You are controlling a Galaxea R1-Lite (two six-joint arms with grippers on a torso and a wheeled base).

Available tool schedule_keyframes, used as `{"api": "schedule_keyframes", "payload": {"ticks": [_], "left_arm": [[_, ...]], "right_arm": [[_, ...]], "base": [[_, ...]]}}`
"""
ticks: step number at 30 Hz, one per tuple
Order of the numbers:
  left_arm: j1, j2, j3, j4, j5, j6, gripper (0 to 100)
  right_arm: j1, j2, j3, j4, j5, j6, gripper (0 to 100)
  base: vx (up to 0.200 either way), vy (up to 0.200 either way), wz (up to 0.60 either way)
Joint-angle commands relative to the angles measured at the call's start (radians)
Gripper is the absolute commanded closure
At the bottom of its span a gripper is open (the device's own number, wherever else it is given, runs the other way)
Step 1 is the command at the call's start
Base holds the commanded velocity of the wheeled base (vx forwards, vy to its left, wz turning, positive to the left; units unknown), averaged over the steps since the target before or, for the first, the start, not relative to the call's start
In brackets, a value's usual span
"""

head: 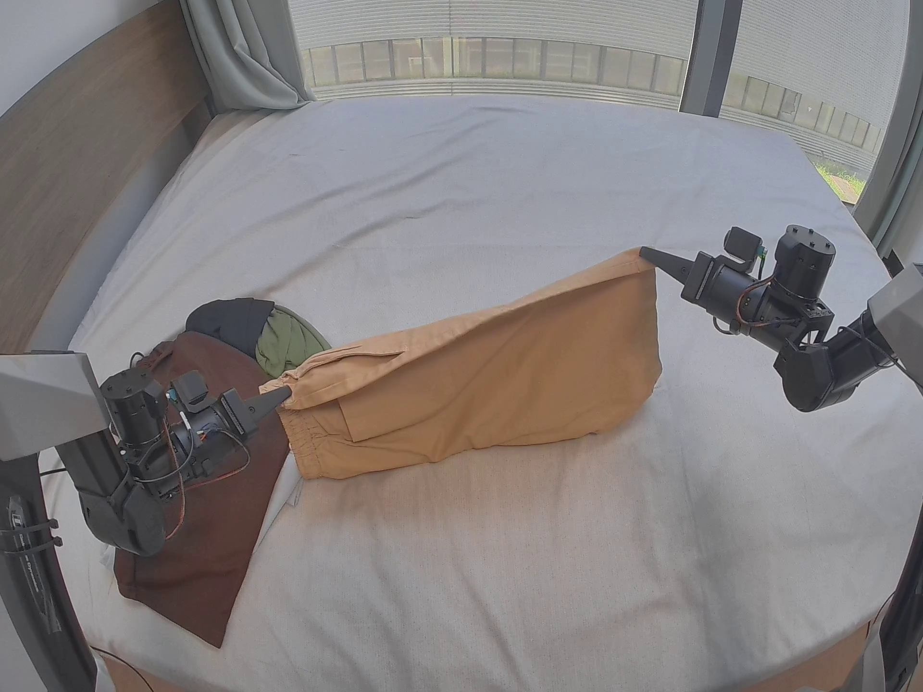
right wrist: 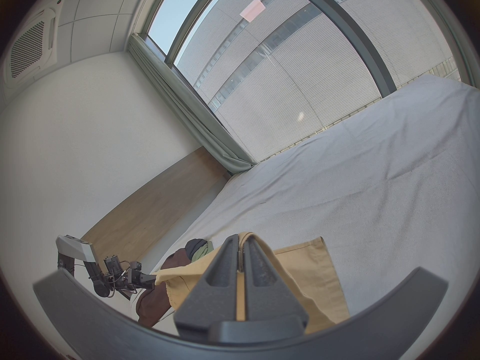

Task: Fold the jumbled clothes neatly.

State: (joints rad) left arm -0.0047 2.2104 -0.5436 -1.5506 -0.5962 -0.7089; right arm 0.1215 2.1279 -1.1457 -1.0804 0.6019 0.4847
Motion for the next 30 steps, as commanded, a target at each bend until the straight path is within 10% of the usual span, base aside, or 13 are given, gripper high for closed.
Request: {"api": "schedule_keyframes", "payload": {"ticks": [1, 30], "left_arm": [[0.0, 0.02, -0.013, 0.0, 0.006, -0.001, 100], [-0.006, 0.143, -0.145, 0.0, 0.105, -0.037, 100]], "right_arm": [[0.006, 0.044, -0.049, 0.017, -0.001, 0.0, 100], [0.01, 0.28, -0.391, 0.191, -0.014, -0.005, 100]], "base": [[0.0, 0.0, 0.0], [0.0, 0.0, 0.0]]}}
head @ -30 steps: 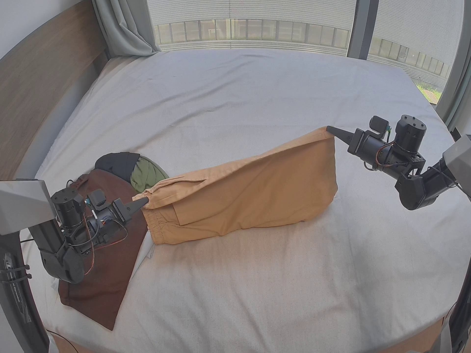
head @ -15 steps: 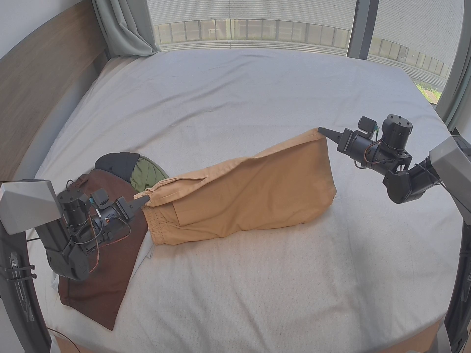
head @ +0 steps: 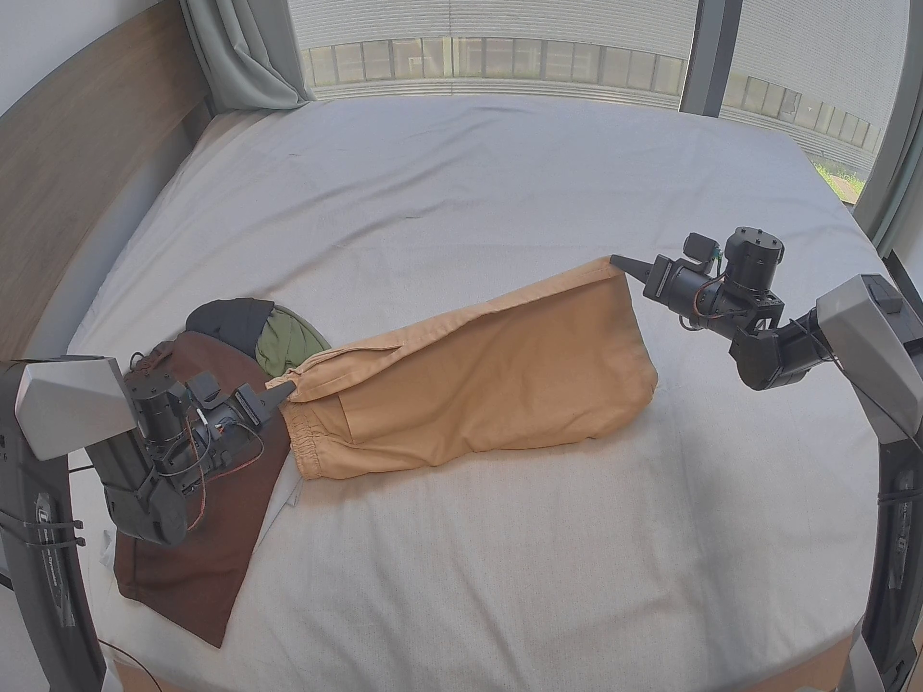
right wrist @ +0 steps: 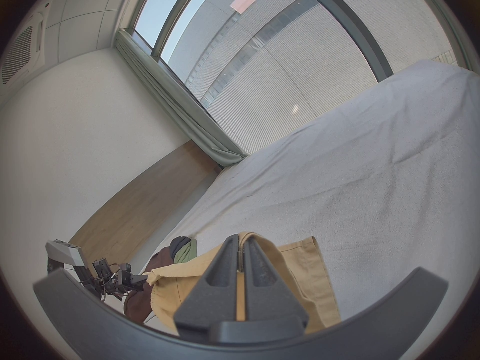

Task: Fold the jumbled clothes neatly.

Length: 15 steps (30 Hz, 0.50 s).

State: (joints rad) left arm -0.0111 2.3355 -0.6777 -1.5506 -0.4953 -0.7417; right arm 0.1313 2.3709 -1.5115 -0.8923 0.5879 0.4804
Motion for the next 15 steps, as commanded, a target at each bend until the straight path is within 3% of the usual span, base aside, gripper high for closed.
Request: {"api": "schedule_keyframes", "payload": {"ticks": [1, 15], "left_arm": [[0.0, 0.022, -0.013, -0.002, 0.008, -0.002, 100], [0.002, 0.039, -0.039, -0.002, 0.008, 0.001, 100]], "right_arm": [[0.001, 0.039, -0.027, 0.003, 0.0, 0.0, 100], [0.002, 0.111, -0.088, 0.003, -0.003, 0.0, 100]], "base": [[0.0, 0.0, 0.0], [0.0, 0.0, 0.0]]}}
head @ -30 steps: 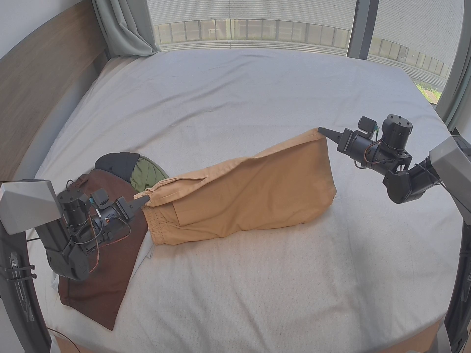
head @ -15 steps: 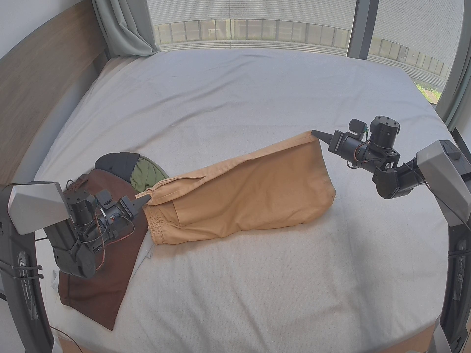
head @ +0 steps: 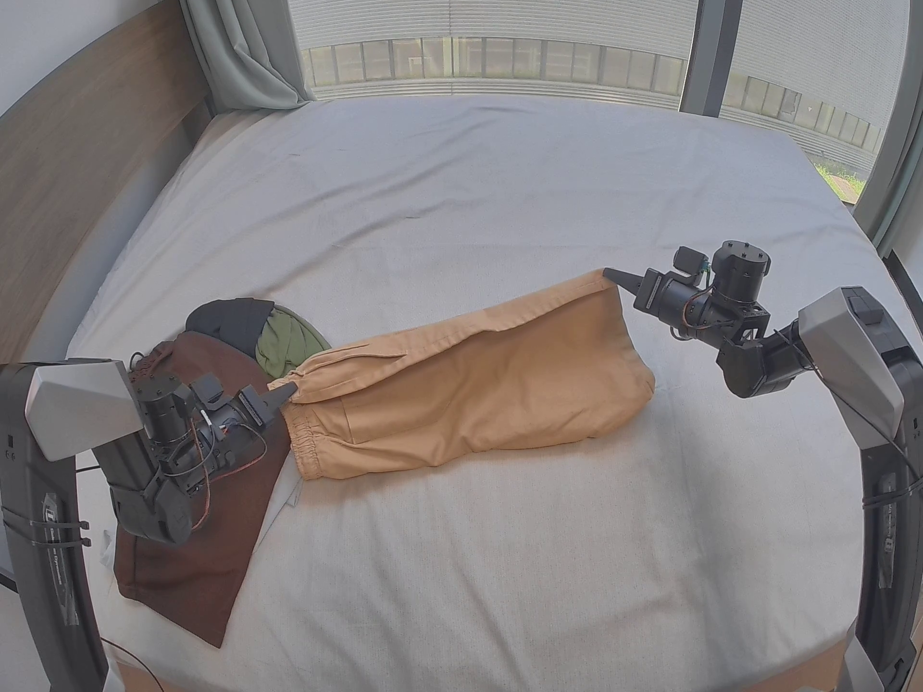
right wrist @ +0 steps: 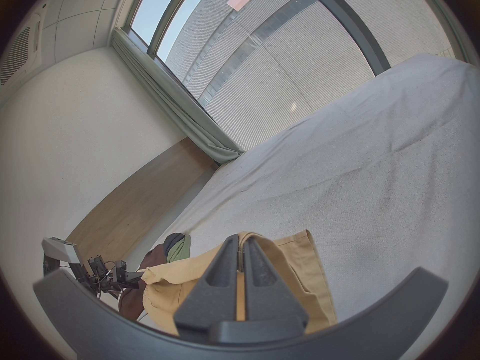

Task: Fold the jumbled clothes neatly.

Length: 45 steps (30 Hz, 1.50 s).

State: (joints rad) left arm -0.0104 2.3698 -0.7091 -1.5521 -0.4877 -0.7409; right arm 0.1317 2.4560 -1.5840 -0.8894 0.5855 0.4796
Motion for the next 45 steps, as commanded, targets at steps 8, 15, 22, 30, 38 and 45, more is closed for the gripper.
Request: {"api": "schedule_keyframes", "payload": {"ticks": [8, 15, 22, 30, 38, 45], "left_arm": [[0.006, 0.0, -0.026, 0.0, 0.003, -0.012, 0], [0.012, -0.037, -0.021, 0.0, 0.024, -0.025, 0], [0.0, -0.067, 0.0, 0.0, 0.023, -0.023, 0], [-0.006, -0.107, 0.025, 0.0, 0.014, -0.023, 0], [-0.029, -0.153, 0.062, 0.0, 0.011, -0.017, 0], [-0.06, -0.205, 0.125, -0.002, -0.025, -0.002, 0]], "right_arm": [[0.003, 0.051, -0.067, 0.0, -0.039, -0.001, 0], [0.017, 0.031, -0.039, 0.0, -0.055, -0.001, 0], [0.034, -0.034, 0.058, -0.01, -0.055, -0.001, 0], [0.063, -0.134, 0.297, -0.103, -0.055, -0.004, 0], [0.091, -0.172, 0.523, -0.321, -0.052, 0.004, 0], [0.1, -0.201, 0.679, -0.413, -0.049, 0.011, 0]], "base": [[0.0, 0.0, 0.0], [0.0, 0.0, 0.0], [0.0, 0.0, 0.0], [0.0, 0.0, 0.0], [0.0, 0.0, 0.0], [0.0, 0.0, 0.0]]}}
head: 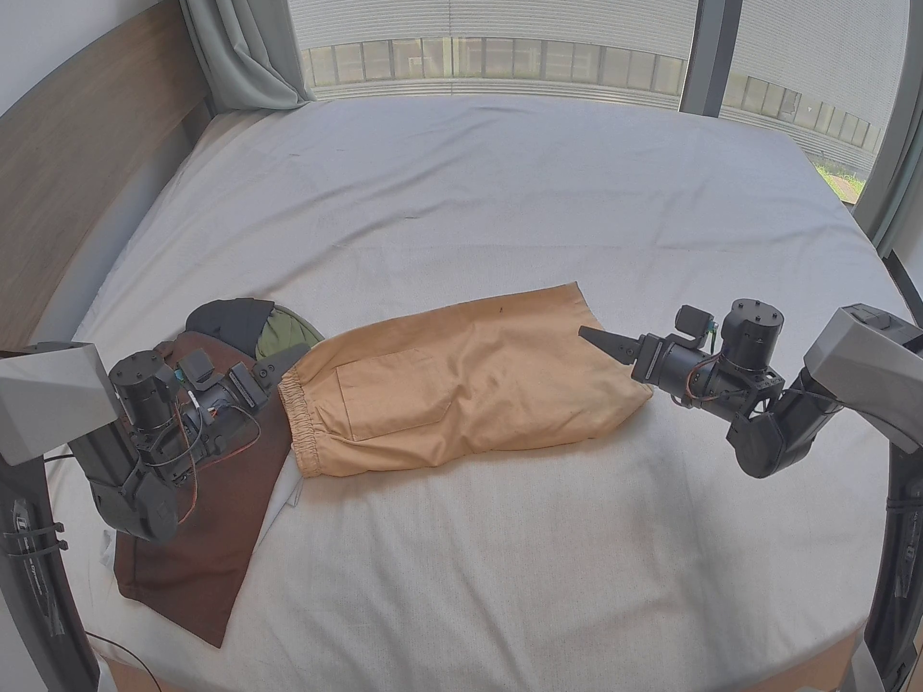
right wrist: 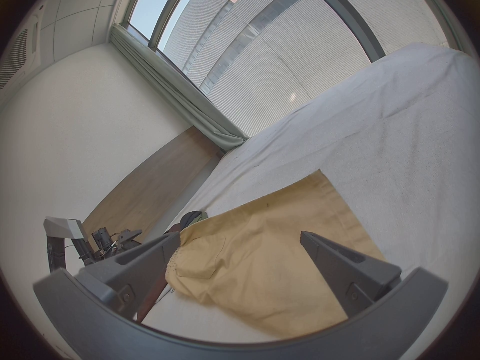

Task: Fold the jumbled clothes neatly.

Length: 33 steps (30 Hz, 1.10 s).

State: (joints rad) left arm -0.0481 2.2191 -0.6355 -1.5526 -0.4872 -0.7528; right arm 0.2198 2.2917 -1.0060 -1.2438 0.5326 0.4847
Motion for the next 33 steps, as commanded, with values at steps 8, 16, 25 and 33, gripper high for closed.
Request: {"api": "schedule_keyframes", "payload": {"ticks": [8, 16, 25, 33], "left_arm": [[-0.056, -0.07, 0.085, -0.001, -0.079, 0.118, 0], [-0.058, -0.07, 0.091, -0.001, -0.07, 0.259, 0], [-0.03, -0.067, 0.091, 0.0, -0.067, 0.547, 0], [-0.004, -0.111, 0.142, -0.001, -0.157, 0.753, 0]], "right_arm": [[0.026, -0.024, 0.303, -0.298, -0.002, 0.071, 0], [0.029, -0.023, 0.331, -0.296, -0.003, 0.068, 0], [0.033, 0.02, 0.328, -0.296, -0.005, 0.066, 0], [0.036, 0.06, 0.325, -0.296, -0.005, 0.066, 0]], "base": [[0.0, 0.0, 0.0], [0.0, 0.0, 0.0], [0.0, 0.0, 0.0], [0.0, 0.0, 0.0]]}}
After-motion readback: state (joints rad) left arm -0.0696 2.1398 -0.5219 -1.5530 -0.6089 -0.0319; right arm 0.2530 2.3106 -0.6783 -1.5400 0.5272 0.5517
